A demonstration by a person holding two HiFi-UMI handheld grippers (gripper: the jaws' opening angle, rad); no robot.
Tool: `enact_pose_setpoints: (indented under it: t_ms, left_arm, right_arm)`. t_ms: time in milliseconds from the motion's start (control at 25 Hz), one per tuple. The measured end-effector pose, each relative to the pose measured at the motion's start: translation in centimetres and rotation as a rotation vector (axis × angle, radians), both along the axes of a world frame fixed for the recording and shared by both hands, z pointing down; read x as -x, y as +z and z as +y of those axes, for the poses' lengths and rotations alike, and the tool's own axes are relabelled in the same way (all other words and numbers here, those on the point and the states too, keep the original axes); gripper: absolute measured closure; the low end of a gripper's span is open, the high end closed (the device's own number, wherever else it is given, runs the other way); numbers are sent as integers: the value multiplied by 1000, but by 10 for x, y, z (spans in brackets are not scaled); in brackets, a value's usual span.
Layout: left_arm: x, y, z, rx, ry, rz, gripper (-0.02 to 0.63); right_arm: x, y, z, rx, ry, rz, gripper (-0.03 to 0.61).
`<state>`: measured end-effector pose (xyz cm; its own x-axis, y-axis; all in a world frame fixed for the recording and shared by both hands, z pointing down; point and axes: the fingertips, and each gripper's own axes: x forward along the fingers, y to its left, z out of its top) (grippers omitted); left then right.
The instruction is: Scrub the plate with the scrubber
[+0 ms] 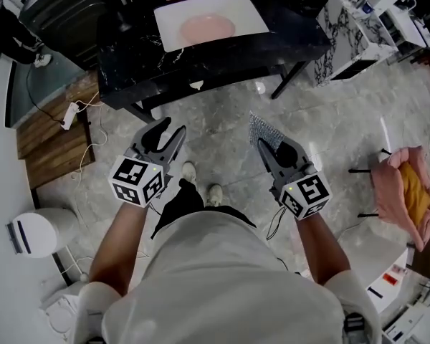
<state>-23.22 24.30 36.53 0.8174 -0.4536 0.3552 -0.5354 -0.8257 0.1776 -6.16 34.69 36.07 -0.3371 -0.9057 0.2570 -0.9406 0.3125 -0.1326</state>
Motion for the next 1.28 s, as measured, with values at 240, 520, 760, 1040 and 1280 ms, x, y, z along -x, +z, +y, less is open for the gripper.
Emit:
enact_pose_setpoints:
  t_ms: [240,520,760,1040,1280]
  left_arm:
    - [-26,12,-59,51,-16,24,454]
    - [-58,18,-149,69,-24,34,454]
    - [-86,22,-227,81,-5,19,454]
    - [-110,36,-304,78,34,-14,453]
    - [-127,58,-345,90,39,-56,454]
  right_arm:
    - [-27,5,-37,3,27,5,502]
    - [-65,0,-97,23,64,31,503]
    - [-91,-5,-166,40,78,49,502]
    - [-99,-12,-244,46,68,80,502]
    - [-99,-7,-284,63,38,88,502]
